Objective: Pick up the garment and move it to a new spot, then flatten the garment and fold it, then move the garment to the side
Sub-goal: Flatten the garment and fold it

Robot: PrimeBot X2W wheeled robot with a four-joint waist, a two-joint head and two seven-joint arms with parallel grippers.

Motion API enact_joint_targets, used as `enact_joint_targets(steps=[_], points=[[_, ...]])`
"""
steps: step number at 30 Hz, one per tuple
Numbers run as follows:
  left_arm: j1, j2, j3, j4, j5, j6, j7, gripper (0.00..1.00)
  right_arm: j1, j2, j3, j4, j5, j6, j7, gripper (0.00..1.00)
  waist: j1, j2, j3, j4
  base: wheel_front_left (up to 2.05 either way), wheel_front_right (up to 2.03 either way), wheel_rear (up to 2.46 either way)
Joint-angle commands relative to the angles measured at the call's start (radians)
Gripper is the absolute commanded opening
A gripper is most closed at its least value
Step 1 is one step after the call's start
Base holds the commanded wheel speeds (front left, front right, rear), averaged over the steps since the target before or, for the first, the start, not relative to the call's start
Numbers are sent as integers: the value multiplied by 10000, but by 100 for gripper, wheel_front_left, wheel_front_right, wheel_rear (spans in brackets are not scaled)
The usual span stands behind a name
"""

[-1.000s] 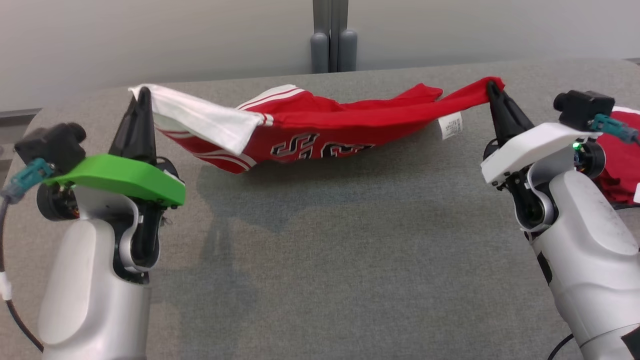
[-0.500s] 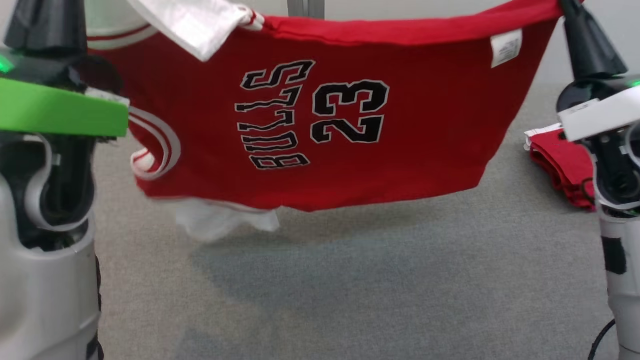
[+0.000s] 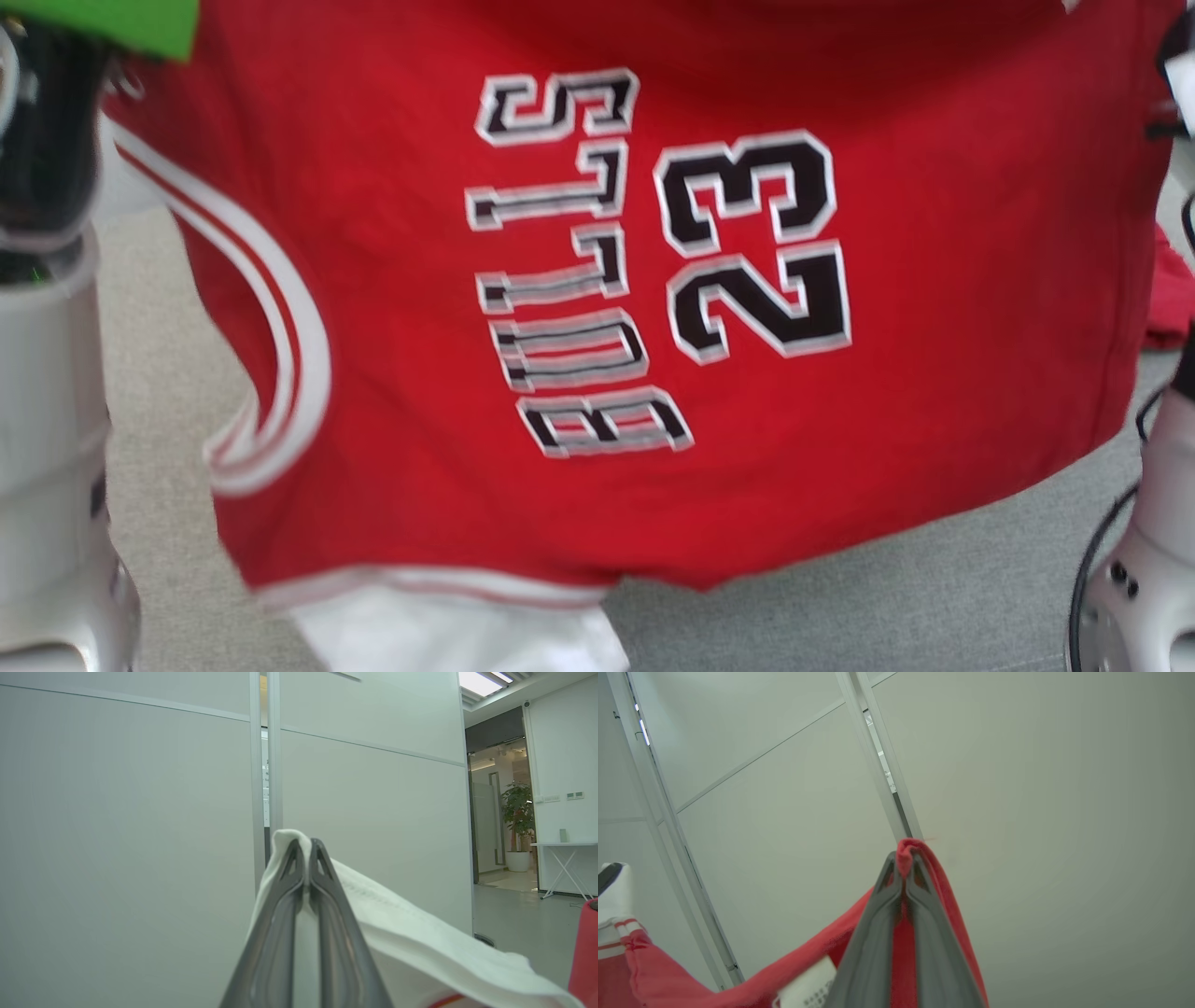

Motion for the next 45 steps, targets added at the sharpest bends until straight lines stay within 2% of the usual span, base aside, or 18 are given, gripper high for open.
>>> enact_joint_targets(steps=[1, 6, 11, 15, 19, 26, 31, 35, 45], points=[[-519, 80, -19, 416, 124, -78, -94, 0, -560, 18, 61, 462, -352, -3, -23, 0, 0, 0, 986, -200, 0, 0, 0], [-2017, 371, -273, 2457, 932, -204, -550, 0, -2694, 98, 642, 2766, -1663, -3, -1073, 0, 0, 0, 1951, -393, 0, 0, 0], [-3964, 248, -499, 4548, 1720, -146, -1661, 0, -5138, 107, 1369, 5387, -2821, -3, -2779, 0, 0, 0, 2841, -313, 0, 0, 0], [-5082, -2, -613, 6053, 2040, -40, -2586, 0, -6473, 104, 1480, 7307, -3444, -3, -3896, 0, 0, 0, 3415, -132, 0, 0, 0], [-5509, -381, -615, 7347, 1909, -90, -3310, 0, -7046, 109, 1645, 8948, -3955, -3, -4841, 0, 0, 0, 3989, 126, 0, 0, 0], [-4424, -1005, -726, 9034, 1424, -470, -4616, 0, -6249, 91, 2600, 11405, -3548, -3, -6395, 0, 0, 0, 4669, 462, 0, 0, 0], [-3381, -1111, -822, 9658, 937, -685, -5332, 0, -5574, 104, 3296, 12374, -2796, -3, -7086, 0, 0, 0, 4755, 502, 0, 0, 0], [-2516, -1087, -759, 9516, 357, -752, -5650, 0, -4952, 89, 3842, 12384, -1837, -3, -7348, 0, 0, 0, 4572, 460, 0, 0, 0], [426, -551, -1124, 7215, -1591, -771, -5815, 0, -3056, -71, 4145, 11908, -804, -3, -7527, 0, 0, 0, 3498, 421, 0, 0, 0]])
